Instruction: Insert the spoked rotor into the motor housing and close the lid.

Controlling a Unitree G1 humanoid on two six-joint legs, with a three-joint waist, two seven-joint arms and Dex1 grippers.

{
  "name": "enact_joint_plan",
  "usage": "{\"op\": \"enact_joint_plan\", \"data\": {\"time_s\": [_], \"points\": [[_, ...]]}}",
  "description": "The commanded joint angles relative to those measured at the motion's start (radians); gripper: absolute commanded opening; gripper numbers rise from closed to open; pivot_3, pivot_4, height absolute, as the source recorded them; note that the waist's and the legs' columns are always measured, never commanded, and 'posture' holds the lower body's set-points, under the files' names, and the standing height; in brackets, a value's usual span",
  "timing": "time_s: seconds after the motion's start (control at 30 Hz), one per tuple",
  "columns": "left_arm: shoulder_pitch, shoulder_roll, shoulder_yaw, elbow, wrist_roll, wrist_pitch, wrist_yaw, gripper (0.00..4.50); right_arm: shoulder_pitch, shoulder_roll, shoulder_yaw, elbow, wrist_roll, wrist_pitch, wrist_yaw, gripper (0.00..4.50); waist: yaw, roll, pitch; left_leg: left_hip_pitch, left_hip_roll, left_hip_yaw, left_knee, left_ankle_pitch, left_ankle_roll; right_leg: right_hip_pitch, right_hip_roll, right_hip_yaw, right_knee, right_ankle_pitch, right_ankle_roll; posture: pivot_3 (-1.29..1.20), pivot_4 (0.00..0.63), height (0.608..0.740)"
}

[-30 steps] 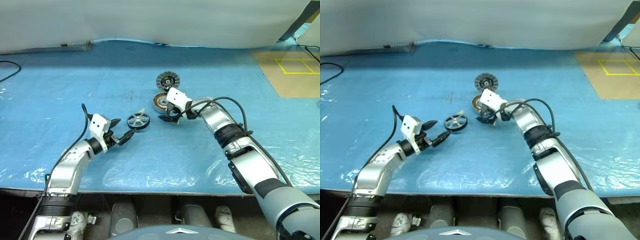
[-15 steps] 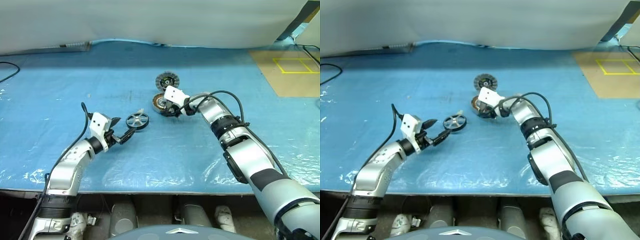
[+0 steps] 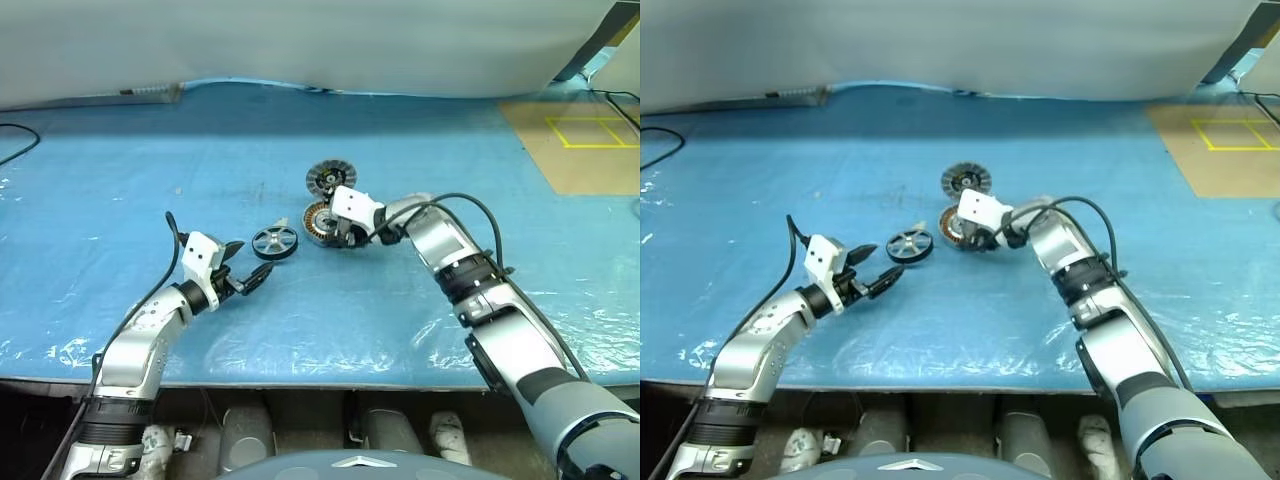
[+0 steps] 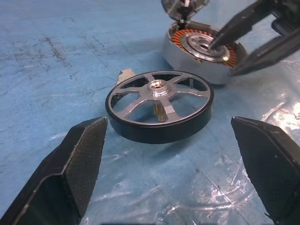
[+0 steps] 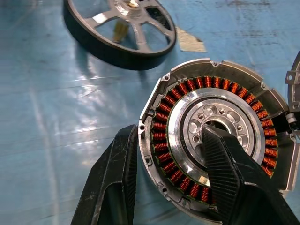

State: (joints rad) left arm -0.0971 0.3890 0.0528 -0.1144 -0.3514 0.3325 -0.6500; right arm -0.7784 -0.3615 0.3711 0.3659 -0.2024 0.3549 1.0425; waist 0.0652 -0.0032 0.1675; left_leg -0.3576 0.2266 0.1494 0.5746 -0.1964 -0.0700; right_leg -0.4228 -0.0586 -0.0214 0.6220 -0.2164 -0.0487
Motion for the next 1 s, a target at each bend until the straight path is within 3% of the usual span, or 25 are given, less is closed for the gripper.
{"op": "enact_joint_plan", "data": {"time_s": [0.03,0.2,0.43,0.7,0.9,1.0], "points": [[-0.010,0.007,0.015,-0.008,-0.011,-0.020,-0.010,4.50,0.131,-0.034,0.056,-0.155,-0.013,0.143,0.022,1.72,0.004,0.000,0.000,0.001,0.000,0.000,0.000,0.000,0.000,0.001,0.000,0.000,0.000,0.000,0.000,0.00,0.150,0.740],[-0.020,0.009,0.009,0.014,-0.009,-0.027,-0.026,4.50,0.257,-0.074,0.056,-0.371,-0.005,0.247,-0.003,1.72,0.004,-0.001,-0.001,0.008,-0.001,0.001,-0.006,0.000,0.000,0.006,0.000,0.002,-0.004,-0.001,0.001,0.00,0.150,0.740],[-0.030,0.012,-0.003,0.049,0.009,-0.058,-0.049,4.50,0.302,-0.080,0.042,-0.533,0.033,0.367,-0.027,1.72,0.003,0.000,-0.001,0.008,-0.002,0.001,-0.011,0.000,0.000,0.006,0.000,0.002,-0.009,-0.001,0.001,0.00,0.150,0.740],[-0.023,0.012,-0.021,0.083,0.050,-0.161,-0.076,4.50,0.267,-0.064,-0.057,-0.706,0.151,0.533,-0.059,4.42,0.003,0.000,0.000,0.006,-0.002,0.002,-0.013,0.000,0.000,0.005,0.001,0.001,-0.013,0.000,0.001,0.00,0.150,0.740],[-0.014,0.001,-0.018,0.104,0.056,-0.288,-0.112,4.50,0.256,-0.110,-0.217,-0.850,0.326,0.635,-0.044,4.42,0.004,0.000,0.000,0.006,-0.002,0.002,-0.013,0.000,-0.001,0.004,0.001,0.001,-0.013,0.000,0.001,0.00,0.150,0.740],[-0.007,0.006,-0.032,0.111,0.067,-0.334,-0.137,4.50,0.289,-0.147,-0.284,-0.828,0.370,0.610,-0.063,4.42,0.004,0.000,0.000,0.006,-0.002,0.002,-0.013,0.000,-0.001,0.004,0.001,0.002,-0.013,0.000,0.001,0.00,0.150,0.740]]}}
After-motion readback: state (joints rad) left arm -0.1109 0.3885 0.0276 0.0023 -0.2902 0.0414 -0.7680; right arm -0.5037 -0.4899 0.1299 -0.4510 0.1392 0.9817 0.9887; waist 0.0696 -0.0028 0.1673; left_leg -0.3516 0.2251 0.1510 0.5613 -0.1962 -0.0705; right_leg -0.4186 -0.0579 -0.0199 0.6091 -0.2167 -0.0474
